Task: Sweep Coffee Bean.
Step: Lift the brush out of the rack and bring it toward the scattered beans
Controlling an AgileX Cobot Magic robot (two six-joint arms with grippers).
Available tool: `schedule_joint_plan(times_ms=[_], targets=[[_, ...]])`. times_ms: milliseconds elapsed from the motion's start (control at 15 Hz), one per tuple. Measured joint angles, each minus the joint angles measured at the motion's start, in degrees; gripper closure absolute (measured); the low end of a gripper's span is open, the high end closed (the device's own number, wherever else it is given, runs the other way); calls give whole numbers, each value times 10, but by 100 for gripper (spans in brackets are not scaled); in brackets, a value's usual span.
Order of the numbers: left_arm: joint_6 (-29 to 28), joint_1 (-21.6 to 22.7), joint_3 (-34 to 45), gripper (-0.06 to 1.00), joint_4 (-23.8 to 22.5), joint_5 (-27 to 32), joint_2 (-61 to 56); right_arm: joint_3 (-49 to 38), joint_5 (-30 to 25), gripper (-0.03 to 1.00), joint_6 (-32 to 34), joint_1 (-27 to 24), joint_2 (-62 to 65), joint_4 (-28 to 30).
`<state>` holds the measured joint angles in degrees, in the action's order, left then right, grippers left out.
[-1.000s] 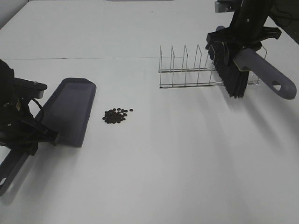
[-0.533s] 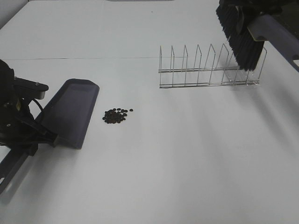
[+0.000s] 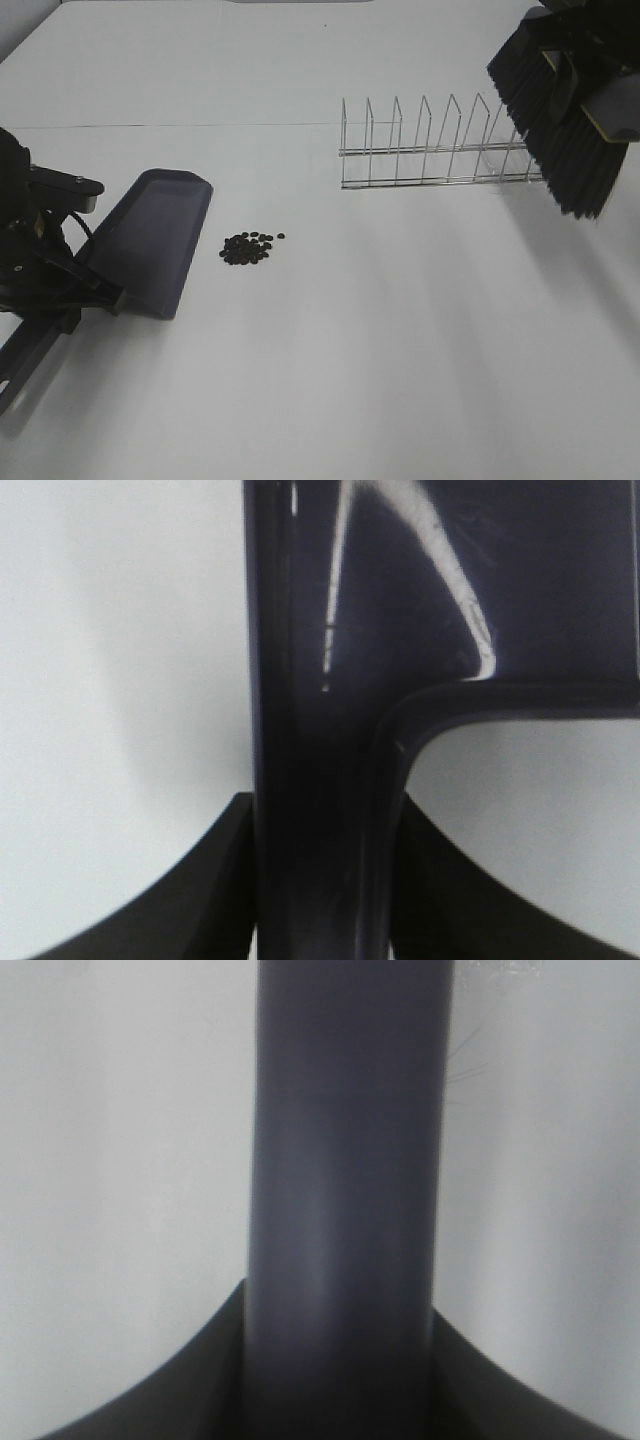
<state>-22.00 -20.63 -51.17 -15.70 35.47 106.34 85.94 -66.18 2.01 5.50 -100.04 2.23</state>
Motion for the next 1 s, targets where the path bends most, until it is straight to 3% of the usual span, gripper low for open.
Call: schedule_joint_plan(times_ms=[267,333,533,667,800,867,1000], targets=[[0,0,0,61,-6,0,0,-141,61,63,8,1,50,-11],[0,0,0,61,-10,0,0,-178,65,63,10,1,50,-46],[5,-1,0,61,-13,0,0,-184,87,63,-7,18,53,-80],[7,-2,1,61,-13,-3,0,-184,120,63,3,77,49,-43],[13,-2,-1,61,-13,-2,6,-169,132,63,86,144,18,40],[19,-2,-10,61,-9,4,15,-158,127,63,105,158,3,62],[34,-2,-32,61,-2,21,34,-86,58,63,136,203,-66,131]])
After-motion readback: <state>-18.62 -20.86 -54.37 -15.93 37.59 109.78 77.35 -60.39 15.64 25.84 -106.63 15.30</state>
